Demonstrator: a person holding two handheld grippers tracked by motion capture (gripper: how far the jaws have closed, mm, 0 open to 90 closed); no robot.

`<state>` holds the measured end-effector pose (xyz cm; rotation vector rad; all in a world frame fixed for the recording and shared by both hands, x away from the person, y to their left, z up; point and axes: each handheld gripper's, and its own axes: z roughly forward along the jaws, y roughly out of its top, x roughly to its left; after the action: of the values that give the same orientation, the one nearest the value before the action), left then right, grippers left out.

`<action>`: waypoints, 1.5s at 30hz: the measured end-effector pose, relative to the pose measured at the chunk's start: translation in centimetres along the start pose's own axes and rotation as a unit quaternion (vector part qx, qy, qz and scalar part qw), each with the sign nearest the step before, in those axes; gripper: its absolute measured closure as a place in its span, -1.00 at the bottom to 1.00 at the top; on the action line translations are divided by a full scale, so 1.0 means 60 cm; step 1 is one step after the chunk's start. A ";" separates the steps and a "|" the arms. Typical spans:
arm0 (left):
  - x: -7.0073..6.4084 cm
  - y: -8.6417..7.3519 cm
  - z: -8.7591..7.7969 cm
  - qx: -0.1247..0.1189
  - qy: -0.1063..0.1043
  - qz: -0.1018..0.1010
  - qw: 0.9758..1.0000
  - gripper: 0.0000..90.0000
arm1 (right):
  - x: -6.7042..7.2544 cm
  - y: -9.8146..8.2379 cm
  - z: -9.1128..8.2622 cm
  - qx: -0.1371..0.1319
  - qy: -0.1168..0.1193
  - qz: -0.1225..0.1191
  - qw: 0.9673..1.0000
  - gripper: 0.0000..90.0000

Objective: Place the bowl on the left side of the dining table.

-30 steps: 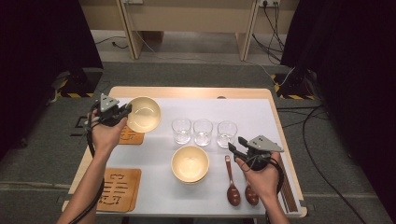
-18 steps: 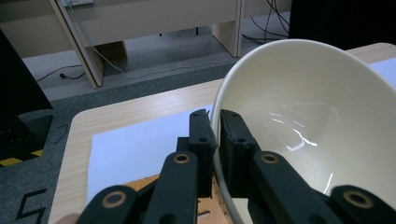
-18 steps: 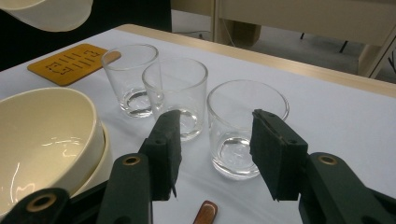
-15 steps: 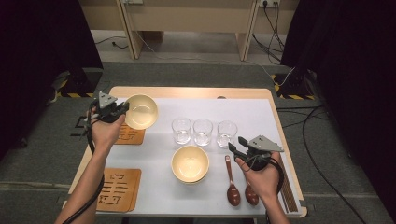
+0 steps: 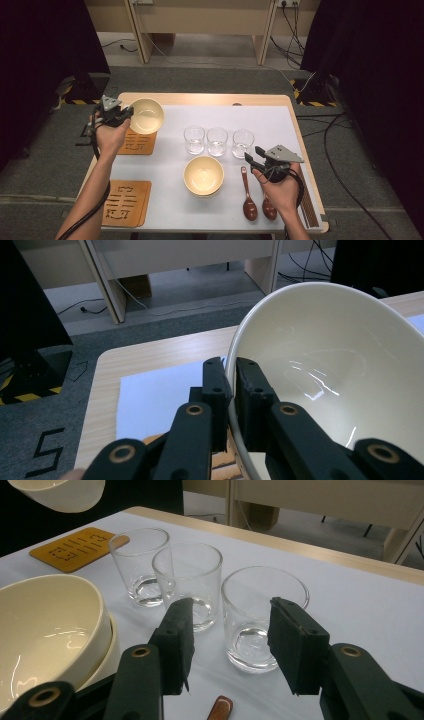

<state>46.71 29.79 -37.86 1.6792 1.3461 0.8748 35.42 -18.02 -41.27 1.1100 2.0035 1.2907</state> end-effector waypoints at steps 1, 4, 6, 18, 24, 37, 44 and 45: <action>0.002 0.000 0.002 0.001 0.002 -0.001 1.000 0.85 | 0.000 0.000 0.000 0.000 0.000 0.000 1.000 0.19; 0.005 -0.001 0.007 0.004 0.005 -0.005 1.000 0.84 | 0.000 0.000 0.000 0.001 0.000 -0.002 1.000 0.19; 0.010 -0.004 0.015 0.010 0.011 -0.008 1.000 0.84 | 0.000 0.000 0.001 0.001 0.001 -0.002 1.000 0.19; 0.026 -0.019 0.042 0.030 0.023 -0.022 0.999 0.84 | -0.001 -0.001 0.001 0.000 0.000 0.000 1.000 0.19; 0.032 -0.027 0.054 0.043 0.027 -0.026 0.998 0.85 | -0.002 -0.001 0.002 0.001 0.000 -0.001 1.000 0.19; 0.048 -0.052 0.077 0.072 0.042 -0.033 0.996 0.85 | -0.004 -0.003 0.003 0.005 -0.002 0.001 1.000 0.19; 0.055 -0.073 0.080 0.093 0.043 -0.044 0.994 0.84 | -0.002 -0.004 0.004 0.006 0.000 0.003 1.000 0.19; 0.057 -0.076 0.081 0.096 0.043 -0.046 0.993 0.84 | -0.002 -0.004 0.005 0.006 0.000 0.002 1.000 0.19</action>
<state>49.71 32.87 -43.97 1.7247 1.5967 0.7931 35.62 -18.04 -41.59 1.1196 2.0117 1.2819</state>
